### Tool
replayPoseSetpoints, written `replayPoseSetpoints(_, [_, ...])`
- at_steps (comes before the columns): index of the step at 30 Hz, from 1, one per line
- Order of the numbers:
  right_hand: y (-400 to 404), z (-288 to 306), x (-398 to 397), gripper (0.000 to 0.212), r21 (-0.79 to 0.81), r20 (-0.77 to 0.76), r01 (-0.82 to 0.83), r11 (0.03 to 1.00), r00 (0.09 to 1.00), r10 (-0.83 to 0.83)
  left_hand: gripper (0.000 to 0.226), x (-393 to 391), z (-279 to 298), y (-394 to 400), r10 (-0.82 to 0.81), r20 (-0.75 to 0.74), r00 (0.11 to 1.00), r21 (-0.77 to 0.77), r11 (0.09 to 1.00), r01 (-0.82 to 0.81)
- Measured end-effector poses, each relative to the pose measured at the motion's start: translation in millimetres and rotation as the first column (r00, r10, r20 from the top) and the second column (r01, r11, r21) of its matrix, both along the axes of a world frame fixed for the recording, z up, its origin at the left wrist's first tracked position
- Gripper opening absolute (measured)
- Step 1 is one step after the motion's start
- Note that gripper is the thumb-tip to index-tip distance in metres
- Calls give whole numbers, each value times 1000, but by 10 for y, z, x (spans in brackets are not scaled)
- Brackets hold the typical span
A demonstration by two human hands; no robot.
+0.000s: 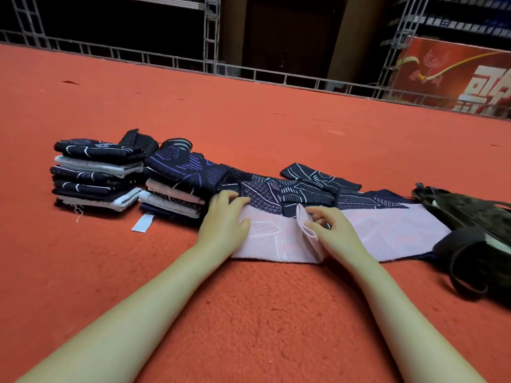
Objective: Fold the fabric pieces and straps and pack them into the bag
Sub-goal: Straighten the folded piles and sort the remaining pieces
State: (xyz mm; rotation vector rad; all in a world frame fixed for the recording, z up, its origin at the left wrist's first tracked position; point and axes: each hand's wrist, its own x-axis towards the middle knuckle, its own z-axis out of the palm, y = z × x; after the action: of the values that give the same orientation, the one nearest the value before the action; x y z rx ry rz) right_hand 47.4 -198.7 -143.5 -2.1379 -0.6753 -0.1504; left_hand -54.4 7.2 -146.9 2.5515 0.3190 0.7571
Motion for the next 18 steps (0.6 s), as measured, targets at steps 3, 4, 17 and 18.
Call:
replayPoseSetpoints(3, [5, -60, -37, 33, -96, 117, 92, 991, 990, -80, 40, -32, 19, -77, -57, 81, 995, 38, 998, 54])
replayPoseSetpoints(4, [27, -65, -66, 34, -94, 134, 99, 991, 987, -86, 38, -40, 19, -106, -82, 93, 992, 42, 996, 78])
replayPoseSetpoints(17, [273, -159, -180, 26, 45, 98, 126, 991, 987, -130, 37, 12, -77, -399, -250, -71, 966, -145, 960, 238])
replayPoseSetpoints(18, [274, -154, -183, 27, 69, 62, 117, 991, 991, -122, 37, 18, -73, -391, -238, -69, 969, -183, 958, 223])
